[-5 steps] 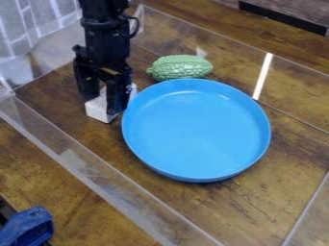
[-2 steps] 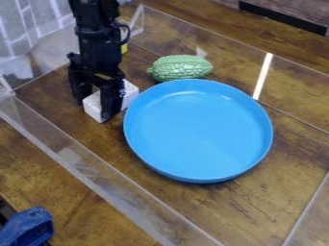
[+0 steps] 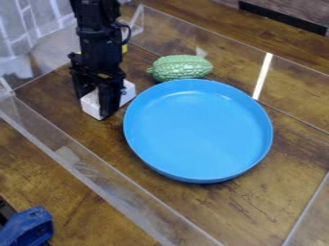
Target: Put the white object in the blue tray
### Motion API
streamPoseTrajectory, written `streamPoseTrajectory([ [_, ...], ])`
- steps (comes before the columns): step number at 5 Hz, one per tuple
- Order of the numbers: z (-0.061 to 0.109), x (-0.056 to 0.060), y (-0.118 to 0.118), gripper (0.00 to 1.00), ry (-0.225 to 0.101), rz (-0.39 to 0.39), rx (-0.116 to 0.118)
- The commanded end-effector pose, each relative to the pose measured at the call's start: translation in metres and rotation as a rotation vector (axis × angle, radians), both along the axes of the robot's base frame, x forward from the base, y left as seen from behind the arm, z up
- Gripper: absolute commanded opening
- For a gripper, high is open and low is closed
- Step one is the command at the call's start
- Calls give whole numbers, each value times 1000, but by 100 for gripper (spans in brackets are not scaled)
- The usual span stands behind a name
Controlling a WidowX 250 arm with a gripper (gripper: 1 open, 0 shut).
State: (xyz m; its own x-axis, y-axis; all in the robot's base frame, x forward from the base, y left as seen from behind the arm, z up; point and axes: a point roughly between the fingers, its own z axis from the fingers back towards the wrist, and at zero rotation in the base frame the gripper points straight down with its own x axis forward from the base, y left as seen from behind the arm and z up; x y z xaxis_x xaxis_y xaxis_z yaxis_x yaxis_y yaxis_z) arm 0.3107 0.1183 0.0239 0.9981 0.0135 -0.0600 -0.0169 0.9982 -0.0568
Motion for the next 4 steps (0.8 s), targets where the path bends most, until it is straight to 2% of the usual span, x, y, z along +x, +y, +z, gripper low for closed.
streamPoseTrajectory([
  [1,34,13,-7,0,-81,-25,42],
  [2,48,15,-16,0,-98,-36,54],
  [4,93,22,-47,0,-152,-76,103],
])
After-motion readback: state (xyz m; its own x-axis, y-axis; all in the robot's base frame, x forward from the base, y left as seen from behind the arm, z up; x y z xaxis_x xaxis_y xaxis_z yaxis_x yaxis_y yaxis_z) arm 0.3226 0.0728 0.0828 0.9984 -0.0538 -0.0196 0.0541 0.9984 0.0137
